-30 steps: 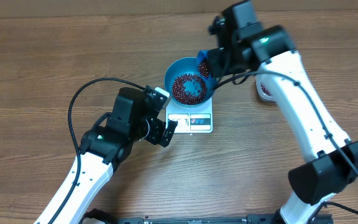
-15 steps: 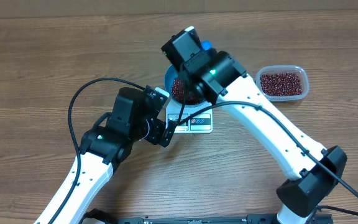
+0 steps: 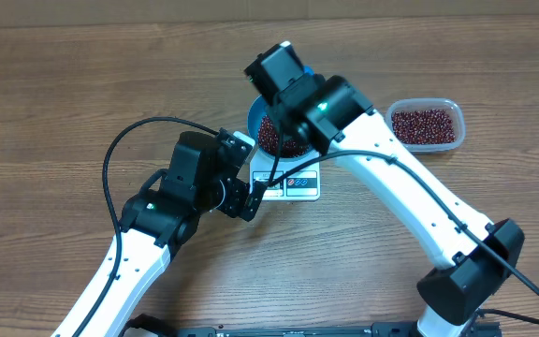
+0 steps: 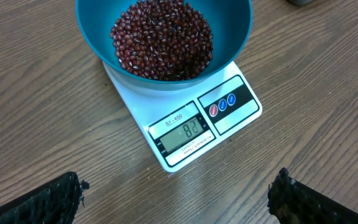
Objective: Scoop item into bowl and weigh 150g on scale
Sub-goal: 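Tilt the scoop with the right gripper to pour beans into the bowl, then return the scoop right and dip it into the bean container, then lift the filled scoop and carry it over the teal bowl, then tilt the scoop slowly with the right gripper, pouring beans gradually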
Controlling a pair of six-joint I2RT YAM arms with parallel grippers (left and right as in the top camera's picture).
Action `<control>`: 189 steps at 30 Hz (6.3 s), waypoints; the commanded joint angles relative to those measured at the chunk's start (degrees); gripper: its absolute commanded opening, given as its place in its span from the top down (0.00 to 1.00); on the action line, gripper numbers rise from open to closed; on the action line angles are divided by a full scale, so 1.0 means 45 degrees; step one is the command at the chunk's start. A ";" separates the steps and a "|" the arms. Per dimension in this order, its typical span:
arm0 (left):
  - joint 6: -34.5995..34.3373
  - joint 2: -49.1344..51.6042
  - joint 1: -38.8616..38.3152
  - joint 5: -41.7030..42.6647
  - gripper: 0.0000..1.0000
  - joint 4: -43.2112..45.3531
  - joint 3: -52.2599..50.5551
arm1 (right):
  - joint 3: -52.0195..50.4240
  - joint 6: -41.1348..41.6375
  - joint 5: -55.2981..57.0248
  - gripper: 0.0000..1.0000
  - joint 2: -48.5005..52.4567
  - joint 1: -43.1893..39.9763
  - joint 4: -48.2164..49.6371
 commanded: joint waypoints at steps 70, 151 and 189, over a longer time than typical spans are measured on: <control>-0.0160 0.0073 0.0044 -0.0078 0.00 0.0005 -0.0015 | -0.4546 -0.1447 -0.9073 0.96 0.0869 -0.9432 0.0889; -0.0160 0.0073 0.0044 -0.0078 0.00 0.0005 -0.0015 | -0.2123 0.1229 -0.5931 0.96 -0.2016 -0.2633 0.1491; -0.0160 0.0073 0.0044 -0.0078 0.00 0.0005 -0.0015 | -0.2123 -0.0937 -0.4274 0.96 -0.2011 -0.1817 0.2623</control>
